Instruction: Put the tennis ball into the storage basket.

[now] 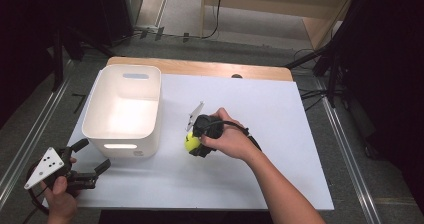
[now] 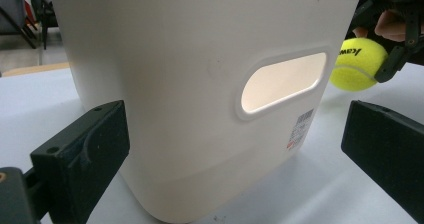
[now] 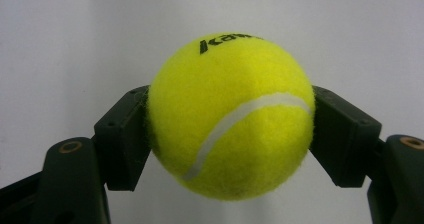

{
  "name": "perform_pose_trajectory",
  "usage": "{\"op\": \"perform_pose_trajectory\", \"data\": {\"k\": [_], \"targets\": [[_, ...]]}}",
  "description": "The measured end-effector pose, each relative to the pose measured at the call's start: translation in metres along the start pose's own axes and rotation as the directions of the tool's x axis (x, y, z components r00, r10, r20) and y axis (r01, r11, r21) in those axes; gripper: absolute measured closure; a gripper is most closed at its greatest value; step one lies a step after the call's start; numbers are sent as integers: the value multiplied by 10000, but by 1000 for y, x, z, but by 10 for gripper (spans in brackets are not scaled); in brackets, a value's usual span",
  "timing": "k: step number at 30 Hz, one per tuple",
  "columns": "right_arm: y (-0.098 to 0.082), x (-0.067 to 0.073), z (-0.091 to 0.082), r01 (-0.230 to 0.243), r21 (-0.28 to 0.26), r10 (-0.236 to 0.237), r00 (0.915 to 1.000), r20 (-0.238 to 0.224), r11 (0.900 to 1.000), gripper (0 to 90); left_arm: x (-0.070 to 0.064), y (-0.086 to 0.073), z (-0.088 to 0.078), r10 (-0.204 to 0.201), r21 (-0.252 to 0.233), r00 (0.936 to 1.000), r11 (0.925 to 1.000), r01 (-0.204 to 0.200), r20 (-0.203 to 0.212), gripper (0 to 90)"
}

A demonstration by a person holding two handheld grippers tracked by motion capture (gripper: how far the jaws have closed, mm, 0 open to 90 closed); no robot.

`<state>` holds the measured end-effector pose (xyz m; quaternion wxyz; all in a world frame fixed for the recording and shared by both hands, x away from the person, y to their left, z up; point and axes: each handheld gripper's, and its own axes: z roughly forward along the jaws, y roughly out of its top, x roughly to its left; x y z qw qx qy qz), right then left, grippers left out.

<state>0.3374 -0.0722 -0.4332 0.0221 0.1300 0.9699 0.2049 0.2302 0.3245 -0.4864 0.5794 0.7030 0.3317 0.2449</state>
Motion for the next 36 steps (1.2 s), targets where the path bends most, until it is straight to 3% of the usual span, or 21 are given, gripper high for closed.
{"op": "perform_pose_trajectory", "data": {"k": [36], "targets": [[23, -6, -29, 266, -155, -265, 9996, 112, 9995, 240, 0, 0, 0, 59, 27, 10000, 10000, -59, 16, 0]]}}
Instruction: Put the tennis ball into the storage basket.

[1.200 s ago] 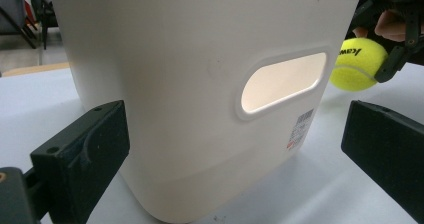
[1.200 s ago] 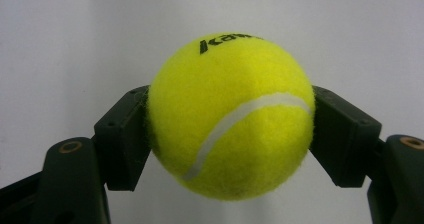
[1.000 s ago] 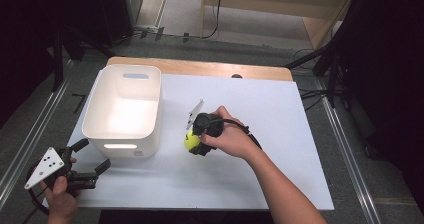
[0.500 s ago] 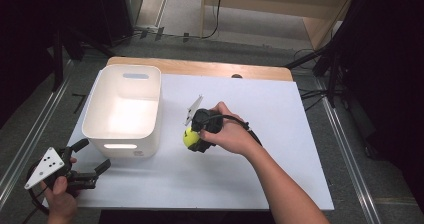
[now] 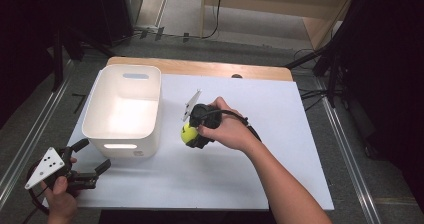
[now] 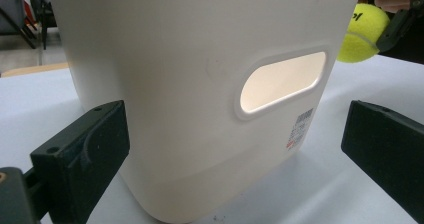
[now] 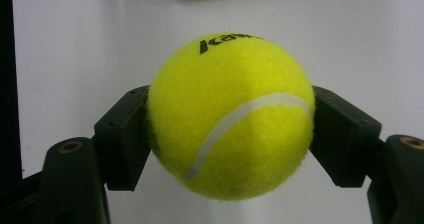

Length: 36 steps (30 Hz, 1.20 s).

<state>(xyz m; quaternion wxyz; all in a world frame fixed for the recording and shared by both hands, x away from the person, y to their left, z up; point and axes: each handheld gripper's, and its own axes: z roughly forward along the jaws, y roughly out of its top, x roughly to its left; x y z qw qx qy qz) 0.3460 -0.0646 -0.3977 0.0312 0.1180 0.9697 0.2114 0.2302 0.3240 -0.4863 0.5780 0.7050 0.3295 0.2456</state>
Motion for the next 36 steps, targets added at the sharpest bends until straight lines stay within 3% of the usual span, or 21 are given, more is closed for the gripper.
{"op": "perform_pose_trajectory", "data": {"k": [22, 36], "targets": [[20, -4, -11, 78, -73, -79, 10000, -24, 9999, 240, 0, 0, 0, 6, 1, 10000, 10000, -6, 15, 0], [35, -8, -15, 391, -163, -391, 9992, -34, 9991, 240, 1, 0, 0, -25, -29, 10000, 10000, 25, 29, 0]]}}
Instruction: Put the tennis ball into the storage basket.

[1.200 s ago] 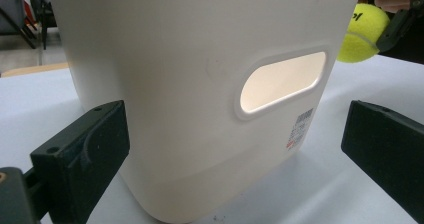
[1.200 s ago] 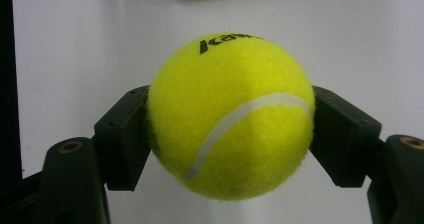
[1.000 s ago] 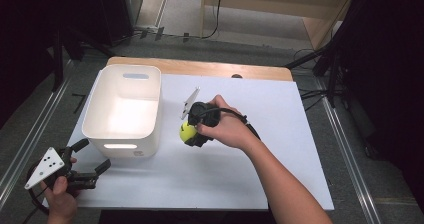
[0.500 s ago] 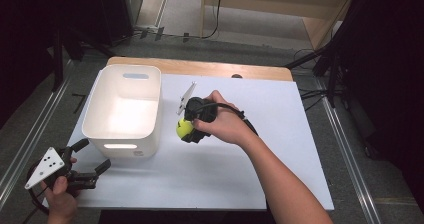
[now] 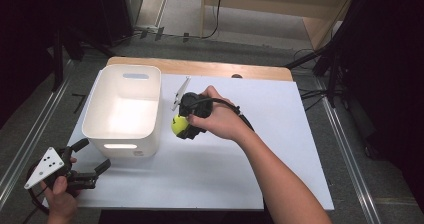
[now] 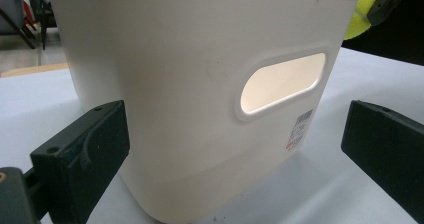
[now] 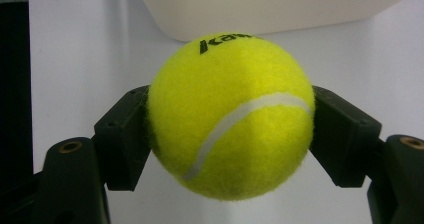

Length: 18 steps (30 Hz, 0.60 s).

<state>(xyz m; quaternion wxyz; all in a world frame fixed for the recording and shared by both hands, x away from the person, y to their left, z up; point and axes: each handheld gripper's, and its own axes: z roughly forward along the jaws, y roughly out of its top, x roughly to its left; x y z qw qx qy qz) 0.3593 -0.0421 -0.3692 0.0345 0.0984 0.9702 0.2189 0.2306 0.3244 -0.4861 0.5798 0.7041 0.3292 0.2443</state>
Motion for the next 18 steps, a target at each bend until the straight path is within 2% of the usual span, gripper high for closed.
{"op": "perform_pose_trajectory", "data": {"k": [1, 3, 5, 6, 18], "targets": [[1, -1, 0, 129, -40, -130, 9999, -51, 9999, 240, 0, 0, 0, -2, 2, 10000, 10000, 2, -7, 0], [3, 0, -1, -69, 57, 69, 10000, 20, 10000, 240, 0, 0, 0, -5, -2, 10000, 10000, 5, -8, 0], [4, -1, -2, 29, 20, -29, 10000, -10, 10000, 240, 0, 0, 0, -7, 18, 10000, 10000, 7, -5, 0], [5, 0, -3, -85, 31, 85, 9999, 55, 10000, 240, 0, 0, 0, -12, -14, 10000, 10000, 12, -9, 0], [15, -3, -12, 107, 24, -108, 9998, 160, 9999, 240, 0, 0, 0, -26, -19, 10000, 10000, 26, -23, 0]]}}
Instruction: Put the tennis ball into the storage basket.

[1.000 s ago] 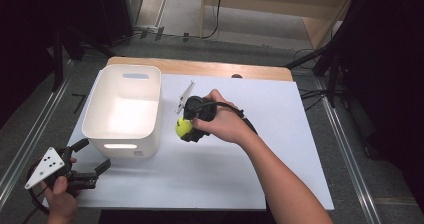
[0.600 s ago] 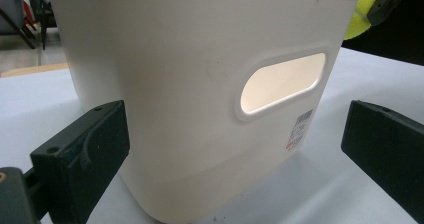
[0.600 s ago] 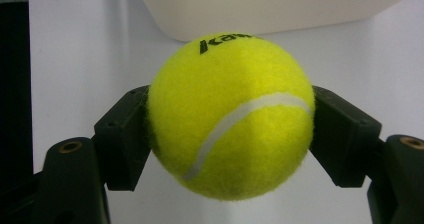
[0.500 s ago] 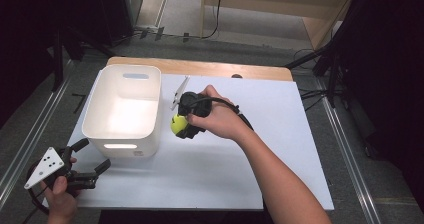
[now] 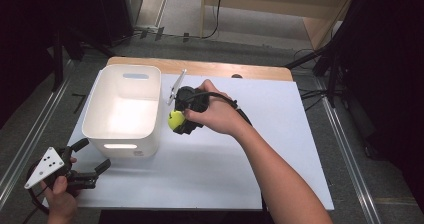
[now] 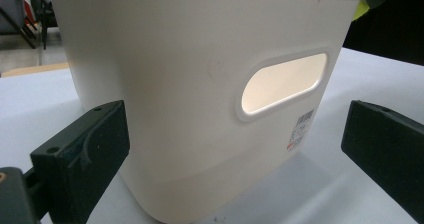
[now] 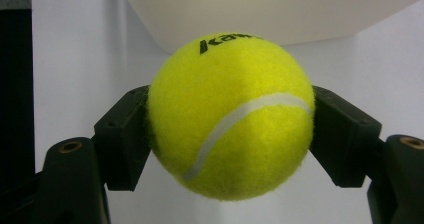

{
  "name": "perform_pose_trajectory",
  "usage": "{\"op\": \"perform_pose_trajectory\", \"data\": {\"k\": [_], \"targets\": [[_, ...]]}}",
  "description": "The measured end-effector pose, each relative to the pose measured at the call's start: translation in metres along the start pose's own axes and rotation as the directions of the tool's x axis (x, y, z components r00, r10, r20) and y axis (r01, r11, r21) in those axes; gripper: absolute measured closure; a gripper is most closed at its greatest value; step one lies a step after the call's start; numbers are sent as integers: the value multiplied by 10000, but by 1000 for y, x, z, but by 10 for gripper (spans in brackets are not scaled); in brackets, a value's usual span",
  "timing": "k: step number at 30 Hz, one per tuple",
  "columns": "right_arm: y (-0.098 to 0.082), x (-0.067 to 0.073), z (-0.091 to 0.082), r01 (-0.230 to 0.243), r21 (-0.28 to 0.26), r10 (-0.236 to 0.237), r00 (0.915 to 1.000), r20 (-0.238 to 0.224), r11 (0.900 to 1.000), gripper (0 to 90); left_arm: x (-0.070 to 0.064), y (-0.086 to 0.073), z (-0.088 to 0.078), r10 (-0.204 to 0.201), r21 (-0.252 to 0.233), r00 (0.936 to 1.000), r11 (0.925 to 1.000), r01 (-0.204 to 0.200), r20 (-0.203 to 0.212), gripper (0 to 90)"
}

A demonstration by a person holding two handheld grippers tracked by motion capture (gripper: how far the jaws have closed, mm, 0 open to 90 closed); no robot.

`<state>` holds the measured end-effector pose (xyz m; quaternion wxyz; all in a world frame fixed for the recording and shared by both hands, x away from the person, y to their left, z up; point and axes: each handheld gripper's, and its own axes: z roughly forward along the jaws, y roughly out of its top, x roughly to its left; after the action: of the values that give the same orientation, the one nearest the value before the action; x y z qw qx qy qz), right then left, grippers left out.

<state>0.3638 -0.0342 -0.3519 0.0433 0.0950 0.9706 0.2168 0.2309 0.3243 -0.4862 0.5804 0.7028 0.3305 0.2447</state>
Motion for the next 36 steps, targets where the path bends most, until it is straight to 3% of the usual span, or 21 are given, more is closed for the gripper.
{"op": "perform_pose_trajectory", "data": {"k": [36], "targets": [[35, -1, -9, 402, -77, -401, 9992, 62, 9992, 240, 0, 0, 0, -40, -52, 10000, 10000, 40, 1, 0]]}}
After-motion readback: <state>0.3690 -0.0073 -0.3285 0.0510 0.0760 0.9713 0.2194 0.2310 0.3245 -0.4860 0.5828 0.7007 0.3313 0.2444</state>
